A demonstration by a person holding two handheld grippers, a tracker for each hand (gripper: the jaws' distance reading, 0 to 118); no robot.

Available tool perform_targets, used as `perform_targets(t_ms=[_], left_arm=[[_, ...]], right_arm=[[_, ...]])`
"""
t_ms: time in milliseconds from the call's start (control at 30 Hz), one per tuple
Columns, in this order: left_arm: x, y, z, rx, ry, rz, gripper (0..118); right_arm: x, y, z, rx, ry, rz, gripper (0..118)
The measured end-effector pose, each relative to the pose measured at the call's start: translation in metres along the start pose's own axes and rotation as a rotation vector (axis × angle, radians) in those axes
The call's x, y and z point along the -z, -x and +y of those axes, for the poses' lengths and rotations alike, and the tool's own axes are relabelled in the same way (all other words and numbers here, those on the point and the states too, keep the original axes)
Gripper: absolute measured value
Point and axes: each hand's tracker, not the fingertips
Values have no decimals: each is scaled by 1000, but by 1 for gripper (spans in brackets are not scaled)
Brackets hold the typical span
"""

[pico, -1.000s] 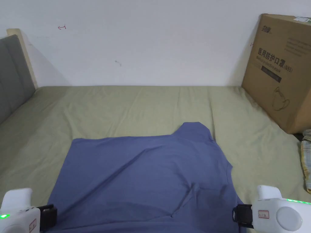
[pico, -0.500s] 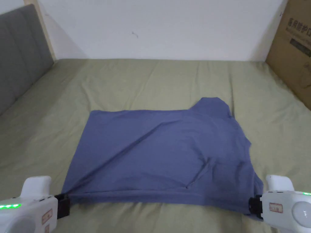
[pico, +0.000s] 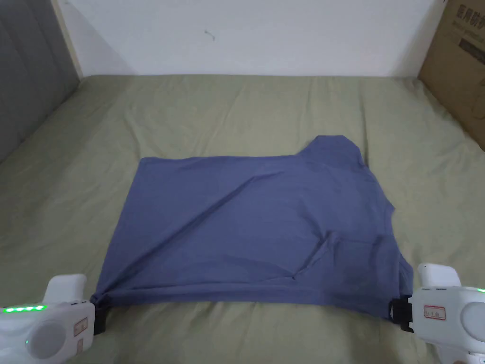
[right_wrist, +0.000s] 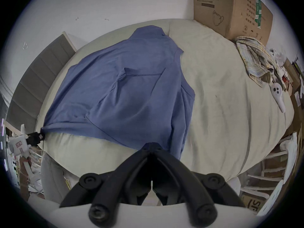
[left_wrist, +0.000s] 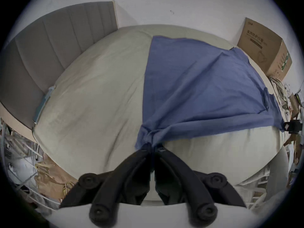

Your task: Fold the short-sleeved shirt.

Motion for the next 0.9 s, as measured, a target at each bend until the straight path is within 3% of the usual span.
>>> perform_targets(t_ms=[200, 267, 367, 400, 533, 567, 633, 800, 900], left_arm=[[-21, 5, 6, -36, -48, -10, 2], [-26, 4, 5, -30, -56, -4, 2], [-29, 4, 5, -29, -59, -2, 2], [-30, 4, 6, -32, -58, -5, 2], [-33, 4, 7, -29, -62, 2, 2], [-33, 4, 8, -28, -64, 1, 2], [-33, 5, 8, -31, -65, 2, 2], [-37, 6, 10, -34, -61, 3, 2], [-40, 6, 17, -38, -58, 0, 2]], right_arm=[[-11, -7, 1, -1, -24, -11, 1], [-18, -3, 2, -40, -73, -14, 4], [-18, 1, 6, -88, -80, -32, 72], [-15, 1, 7, -91, -82, -37, 73], [6, -1, 10, -78, -8, -23, 71], [15, -2, 9, -91, 13, -16, 65], [30, 0, 5, -117, 74, -101, 11], [17, 16, 11, -179, 18, -102, 8], [6, 13, 26, -156, 16, -79, 8]])
